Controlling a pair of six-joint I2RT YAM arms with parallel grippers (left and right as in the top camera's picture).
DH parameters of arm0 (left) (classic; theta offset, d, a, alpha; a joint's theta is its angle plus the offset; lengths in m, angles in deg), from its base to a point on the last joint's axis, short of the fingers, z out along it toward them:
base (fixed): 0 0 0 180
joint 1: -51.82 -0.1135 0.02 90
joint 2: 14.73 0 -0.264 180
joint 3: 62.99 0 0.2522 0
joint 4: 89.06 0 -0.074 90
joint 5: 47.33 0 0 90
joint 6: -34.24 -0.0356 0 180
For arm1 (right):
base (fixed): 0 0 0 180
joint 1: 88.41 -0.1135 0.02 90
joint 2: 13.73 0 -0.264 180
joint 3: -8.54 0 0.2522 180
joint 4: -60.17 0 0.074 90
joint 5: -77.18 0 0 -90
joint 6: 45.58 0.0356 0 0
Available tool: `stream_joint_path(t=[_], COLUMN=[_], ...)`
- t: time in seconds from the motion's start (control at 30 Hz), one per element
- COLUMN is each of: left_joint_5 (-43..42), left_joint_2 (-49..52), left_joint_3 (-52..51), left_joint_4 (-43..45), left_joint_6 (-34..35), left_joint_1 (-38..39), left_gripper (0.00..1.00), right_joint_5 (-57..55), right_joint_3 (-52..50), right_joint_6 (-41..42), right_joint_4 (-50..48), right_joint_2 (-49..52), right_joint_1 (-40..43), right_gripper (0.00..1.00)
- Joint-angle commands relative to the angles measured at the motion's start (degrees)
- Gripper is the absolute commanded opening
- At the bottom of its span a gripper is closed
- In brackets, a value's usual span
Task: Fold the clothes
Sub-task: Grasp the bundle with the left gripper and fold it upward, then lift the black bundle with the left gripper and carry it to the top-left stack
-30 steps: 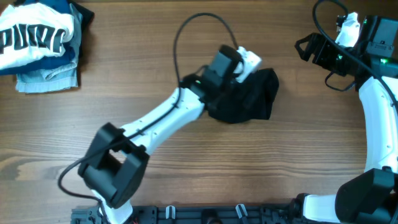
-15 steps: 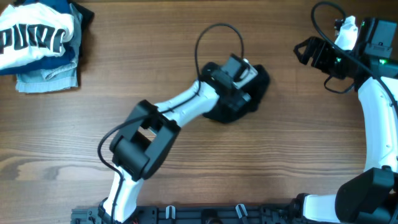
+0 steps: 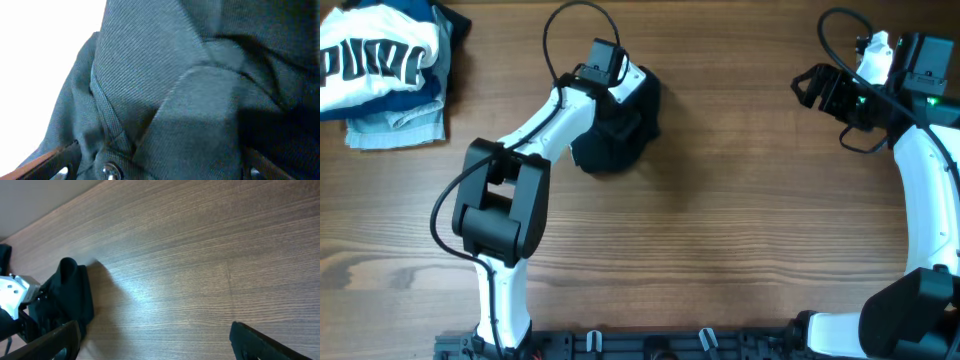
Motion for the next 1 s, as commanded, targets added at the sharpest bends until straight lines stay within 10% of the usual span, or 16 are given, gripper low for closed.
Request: stream_joint_path(t=[0.0, 0.33, 0.97], left_joint_5=[10.27, -6.75, 4.24], left_joint_2=[0.76, -0.59, 13.0], left_joint_3=[5.99, 17.53, 17.46], left_joint_4=[-3.23, -13.9, -20.37], left_joint_6=[-0.22, 13.86, 18.01], left_joint_1=[0.31, 6.67, 7.19], left_gripper=[1.0, 1.0, 1.0], right_joint_5=[-0.81, -0.81, -0.55], right_joint_3=[-0.42, -0.42, -0.42], right_joint_6=[-0.72, -0.79, -0.79], right_joint_4=[-0.83, -1.22, -0.96], right_joint_2=[0.57, 0.57, 0.57], right_joint_1=[-0.02, -0.02, -0.04], right_gripper=[0.96, 0.96, 0.97])
